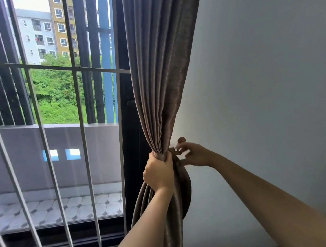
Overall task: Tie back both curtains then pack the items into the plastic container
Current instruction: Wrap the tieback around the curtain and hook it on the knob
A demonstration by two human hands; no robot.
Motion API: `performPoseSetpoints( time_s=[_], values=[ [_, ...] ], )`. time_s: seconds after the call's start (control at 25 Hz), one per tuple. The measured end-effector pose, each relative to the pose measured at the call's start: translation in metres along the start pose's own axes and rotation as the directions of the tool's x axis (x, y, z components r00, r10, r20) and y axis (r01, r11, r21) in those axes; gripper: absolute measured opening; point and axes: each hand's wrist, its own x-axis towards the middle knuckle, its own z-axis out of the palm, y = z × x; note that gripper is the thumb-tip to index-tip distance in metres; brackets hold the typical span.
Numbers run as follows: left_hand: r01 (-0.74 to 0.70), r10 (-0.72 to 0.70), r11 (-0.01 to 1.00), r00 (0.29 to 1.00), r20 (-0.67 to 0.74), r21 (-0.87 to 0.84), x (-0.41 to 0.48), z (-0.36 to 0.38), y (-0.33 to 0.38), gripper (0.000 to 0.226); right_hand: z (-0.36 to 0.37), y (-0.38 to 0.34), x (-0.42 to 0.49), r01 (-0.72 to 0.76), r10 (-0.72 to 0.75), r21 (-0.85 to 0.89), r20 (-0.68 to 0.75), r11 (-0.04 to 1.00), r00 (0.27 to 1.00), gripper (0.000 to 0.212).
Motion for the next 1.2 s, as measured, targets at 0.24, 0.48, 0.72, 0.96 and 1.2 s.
performPoseSetpoints(
  time_s=[0.24,0.48,0.72,0.96,1.2],
  values=[
    [-0.041,0.041,0.999,0.999,0.017,-0.002,-0.003,0.000,-0.004,0.036,-0.010,0.009,0.006,0.061,-0.177,-0.341,-0.322,0.938,0.930,0.016],
    [-0.022,0.026,0.998,0.997,0.077,-0.051,-0.008,-0.006,-0.003,0.044,0.000,-0.018,0.017,0.058,-0.176,-0.279,-0.423,0.959,0.889,0.027],
    [-0.089,0.108,0.990,0.975,0.194,-0.106,0.003,-0.014,-0.003,0.063,-0.005,-0.006,0.014,0.107,-0.147,-0.165,-0.257,0.980,0.955,0.027],
    [-0.050,0.094,0.984,0.963,0.252,-0.174,0.002,-0.013,0.004,0.068,-0.005,0.004,0.014,0.154,-0.139,0.012,-0.368,0.988,0.919,0.027],
    [0.082,0.196,0.876,0.841,0.505,-0.476,0.001,-0.017,-0.019,0.051,0.030,0.000,0.007,0.197,0.022,0.418,-0.463,0.887,0.886,0.027]
  ],
)
